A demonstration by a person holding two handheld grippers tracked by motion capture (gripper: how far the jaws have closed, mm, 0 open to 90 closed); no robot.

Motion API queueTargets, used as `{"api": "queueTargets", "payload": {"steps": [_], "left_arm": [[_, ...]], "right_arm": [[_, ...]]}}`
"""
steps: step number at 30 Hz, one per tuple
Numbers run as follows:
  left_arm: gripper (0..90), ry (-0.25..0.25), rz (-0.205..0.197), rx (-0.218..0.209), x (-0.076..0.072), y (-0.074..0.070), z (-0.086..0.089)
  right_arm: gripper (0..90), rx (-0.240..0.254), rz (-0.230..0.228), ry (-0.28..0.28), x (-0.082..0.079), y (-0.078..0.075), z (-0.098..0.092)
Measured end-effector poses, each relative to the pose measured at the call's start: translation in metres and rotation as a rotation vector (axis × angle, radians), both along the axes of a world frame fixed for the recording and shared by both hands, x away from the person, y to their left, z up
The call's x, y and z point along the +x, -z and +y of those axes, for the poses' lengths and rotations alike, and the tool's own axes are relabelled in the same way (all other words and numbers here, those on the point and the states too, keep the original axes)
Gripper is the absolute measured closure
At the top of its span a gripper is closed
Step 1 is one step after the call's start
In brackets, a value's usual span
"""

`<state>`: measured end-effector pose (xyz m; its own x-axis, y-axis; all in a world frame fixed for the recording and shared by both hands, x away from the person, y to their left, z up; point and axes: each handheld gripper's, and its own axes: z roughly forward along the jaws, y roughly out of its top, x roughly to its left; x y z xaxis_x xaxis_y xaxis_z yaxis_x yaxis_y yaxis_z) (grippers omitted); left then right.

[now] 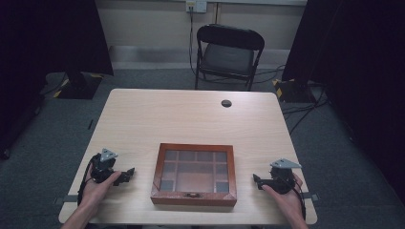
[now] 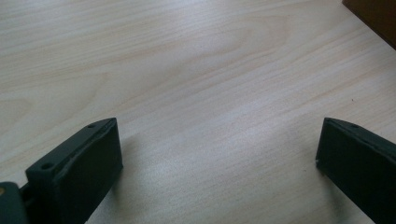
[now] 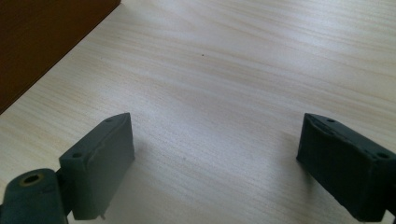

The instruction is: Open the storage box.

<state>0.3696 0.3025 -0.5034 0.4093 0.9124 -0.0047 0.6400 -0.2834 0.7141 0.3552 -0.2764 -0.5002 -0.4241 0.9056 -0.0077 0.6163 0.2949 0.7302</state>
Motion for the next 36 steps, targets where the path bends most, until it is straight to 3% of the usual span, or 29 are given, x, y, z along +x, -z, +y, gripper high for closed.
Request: {"api": "queueTargets", "payload": {"steps": [6, 7, 10, 17, 20, 22, 26, 31, 36], "left_arm": [[0.0, -0.001, 0.000, -0.006, 0.001, 0.000, -0.001], [0.0, 0.005, -0.003, 0.002, 0.001, 0.000, 0.000], [0.0, 0.002, -0.002, -0.001, 0.001, 0.000, -0.001], [0.0, 0.004, -0.001, 0.002, 0.002, 0.000, -0.001], [0.0, 0.003, -0.001, 0.002, 0.002, 0.000, -0.001], [0.0, 0.005, -0.001, 0.004, 0.002, 0.000, -0.001], [0.0, 0.004, -0.001, 0.002, 0.002, 0.000, -0.001], [0.0, 0.005, 0.000, 0.006, 0.002, 0.000, -0.001], [0.0, 0.002, 0.000, 0.002, 0.002, 0.000, -0.001]], "right_arm": [[16.7, 0.003, 0.009, -0.011, 0.000, -0.002, 0.000], [22.8, 0.004, 0.021, -0.017, -0.001, -0.005, 0.000], [24.0, 0.014, 0.023, -0.034, -0.001, -0.007, 0.000], [36.1, 0.090, 0.054, -0.073, -0.003, -0.018, 0.005], [41.6, 0.120, 0.046, -0.107, -0.004, -0.024, 0.008], [46.0, 0.170, 0.033, -0.144, -0.007, -0.035, 0.011], [50.9, 0.201, 0.025, -0.200, -0.010, -0.044, 0.020], [54.2, 0.215, 0.022, -0.273, -0.013, -0.053, 0.033], [56.2, 0.213, 0.013, -0.311, -0.016, -0.059, 0.041]]}}
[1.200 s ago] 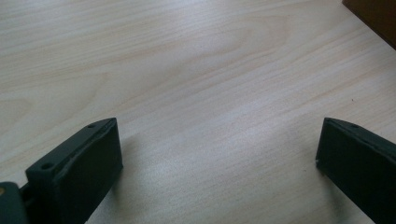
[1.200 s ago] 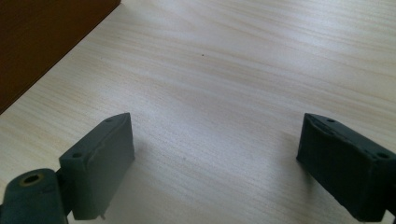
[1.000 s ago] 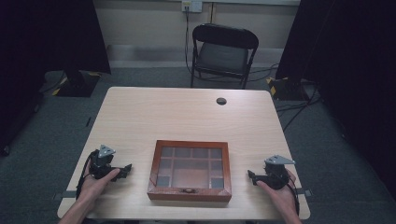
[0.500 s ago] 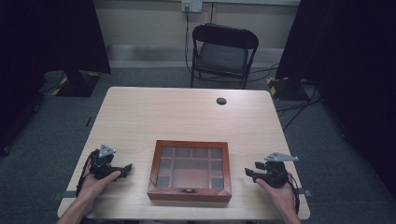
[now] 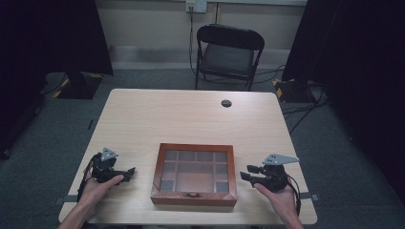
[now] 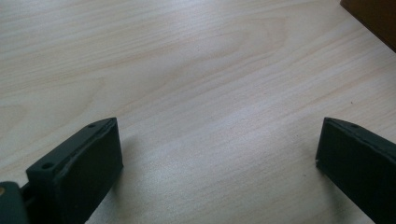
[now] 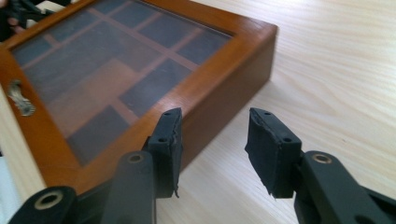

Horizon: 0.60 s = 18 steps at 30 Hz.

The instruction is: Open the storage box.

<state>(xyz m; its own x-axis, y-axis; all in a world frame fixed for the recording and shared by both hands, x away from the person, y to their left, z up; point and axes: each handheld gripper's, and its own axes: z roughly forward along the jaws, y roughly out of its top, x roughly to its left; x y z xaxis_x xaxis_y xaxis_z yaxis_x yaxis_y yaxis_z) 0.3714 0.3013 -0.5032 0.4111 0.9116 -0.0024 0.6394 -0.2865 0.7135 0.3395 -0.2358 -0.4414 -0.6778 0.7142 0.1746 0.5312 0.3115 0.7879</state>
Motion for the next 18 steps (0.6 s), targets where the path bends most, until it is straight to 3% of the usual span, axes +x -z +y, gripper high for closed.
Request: {"api": "queueTargets", "payload": {"steps": [8, 10, 18], "left_arm": [[0.0, -0.009, -0.003, 0.002, 0.001, 0.000, -0.001], [0.0, -0.008, -0.003, 0.002, 0.001, 0.000, -0.001], [0.0, -0.008, -0.003, 0.002, 0.001, 0.000, -0.001]], "right_arm": [[59.1, 0.025, 0.003, -0.077, -0.004, -0.013, 0.019], [59.2, 0.002, 0.011, -0.096, -0.004, -0.016, 0.028], [61.0, 0.022, -0.011, -0.210, 0.001, -0.034, 0.070]]}}
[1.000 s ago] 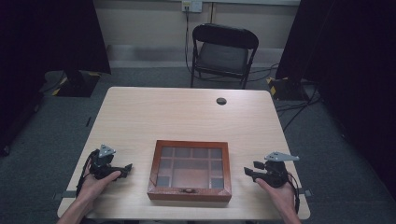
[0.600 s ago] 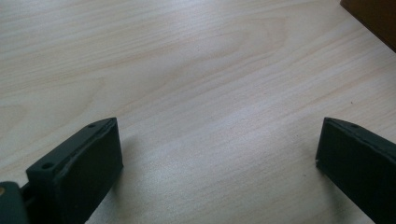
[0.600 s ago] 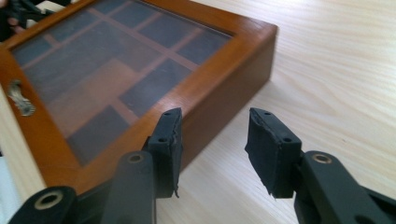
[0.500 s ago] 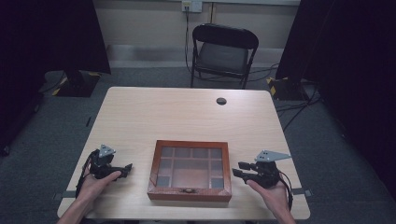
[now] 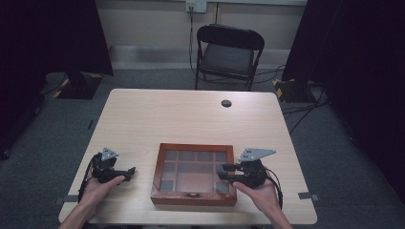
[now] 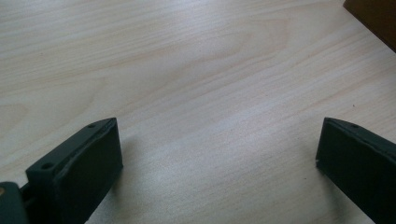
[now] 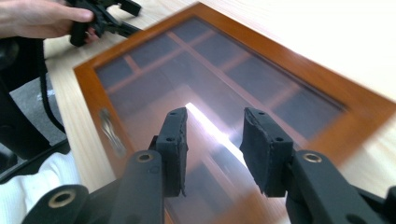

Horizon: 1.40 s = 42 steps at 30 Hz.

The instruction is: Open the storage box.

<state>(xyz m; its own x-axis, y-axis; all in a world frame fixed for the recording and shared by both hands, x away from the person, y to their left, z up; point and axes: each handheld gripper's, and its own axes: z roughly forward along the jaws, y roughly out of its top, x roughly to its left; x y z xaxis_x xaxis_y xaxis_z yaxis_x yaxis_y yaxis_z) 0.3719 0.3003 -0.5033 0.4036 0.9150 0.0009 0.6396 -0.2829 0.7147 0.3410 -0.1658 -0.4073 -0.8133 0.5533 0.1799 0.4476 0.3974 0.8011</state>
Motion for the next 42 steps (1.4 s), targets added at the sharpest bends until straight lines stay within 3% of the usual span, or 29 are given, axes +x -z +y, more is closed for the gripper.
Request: {"api": "queueTargets", "payload": {"steps": [9, 23, 28, 42], "left_arm": [[0.0, -0.006, 0.002, -0.001, 0.000, 0.000, 0.000], [0.0, -0.019, -0.002, -0.003, 0.000, 0.000, -0.002], [0.0, -0.019, -0.002, -0.003, 0.000, 0.000, -0.002], [0.0, -0.024, 0.002, -0.003, 0.000, 0.000, -0.002]], "right_arm": [[65.6, 0.025, 0.009, -0.117, -0.002, 0.004, 0.042], [75.5, 0.008, 0.056, -0.265, -0.016, 0.020, 0.074], [77.1, -0.011, 0.052, -0.294, -0.019, 0.024, 0.079], [78.0, -0.044, 0.053, -0.290, -0.020, 0.034, 0.069]]}}
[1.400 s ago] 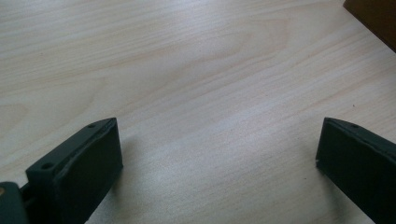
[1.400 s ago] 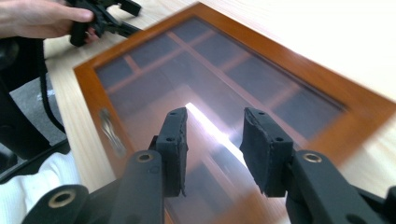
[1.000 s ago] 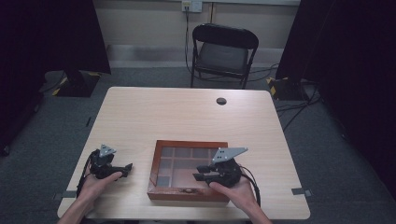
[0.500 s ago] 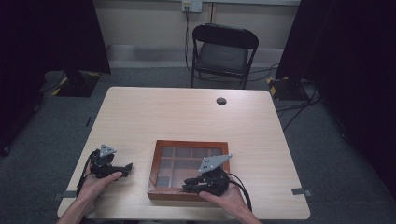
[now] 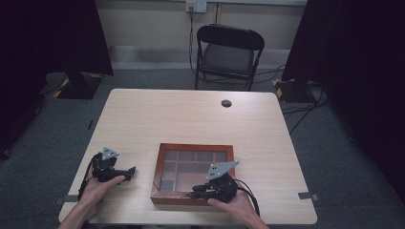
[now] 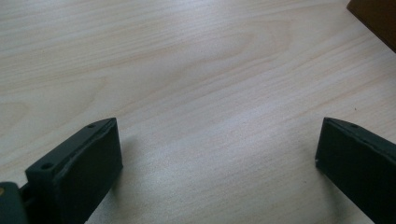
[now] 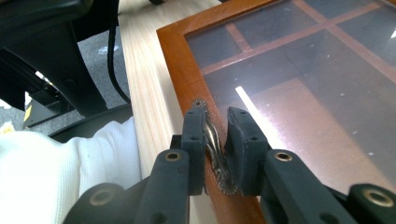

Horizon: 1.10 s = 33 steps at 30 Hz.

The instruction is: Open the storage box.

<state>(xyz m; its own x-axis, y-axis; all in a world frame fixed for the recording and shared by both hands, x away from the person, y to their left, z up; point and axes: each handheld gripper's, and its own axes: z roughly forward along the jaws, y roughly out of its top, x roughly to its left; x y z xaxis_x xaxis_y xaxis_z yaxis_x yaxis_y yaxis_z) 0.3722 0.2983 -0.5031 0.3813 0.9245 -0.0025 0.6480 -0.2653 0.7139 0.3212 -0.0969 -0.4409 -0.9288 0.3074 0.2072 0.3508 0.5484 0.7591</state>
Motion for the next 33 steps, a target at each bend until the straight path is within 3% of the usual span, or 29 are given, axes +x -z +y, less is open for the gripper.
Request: {"api": "queueTargets", "payload": {"steps": [7, 12, 17, 23, 31, 33], "left_arm": [[1.8, -0.006, 0.023, -0.004, -0.001, -0.002, -0.001], [6.7, -0.019, 0.029, -0.010, -0.002, -0.005, 0.002], [15.7, 0.012, 0.026, -0.030, -0.003, -0.007, 0.001], [16.2, 0.044, 0.037, -0.048, -0.003, -0.010, -0.001], [16.7, 0.056, 0.015, -0.088, -0.005, -0.015, -0.003], [17.5, 0.064, 0.016, -0.081, -0.005, -0.015, -0.003]], "right_arm": [[81.2, 0.002, -0.021, -0.005, -0.003, 0.001, 0.001], [81.7, 0.010, -0.009, -0.012, -0.001, 0.001, 0.000], [82.0, -0.002, -0.015, -0.018, -0.001, 0.000, 0.000], [82.1, -0.001, -0.011, -0.021, -0.001, -0.002, -0.001], [82.2, 0.014, -0.015, -0.025, 0.001, -0.007, -0.002], [82.3, 0.014, -0.013, -0.027, 0.001, -0.009, -0.002]]}}
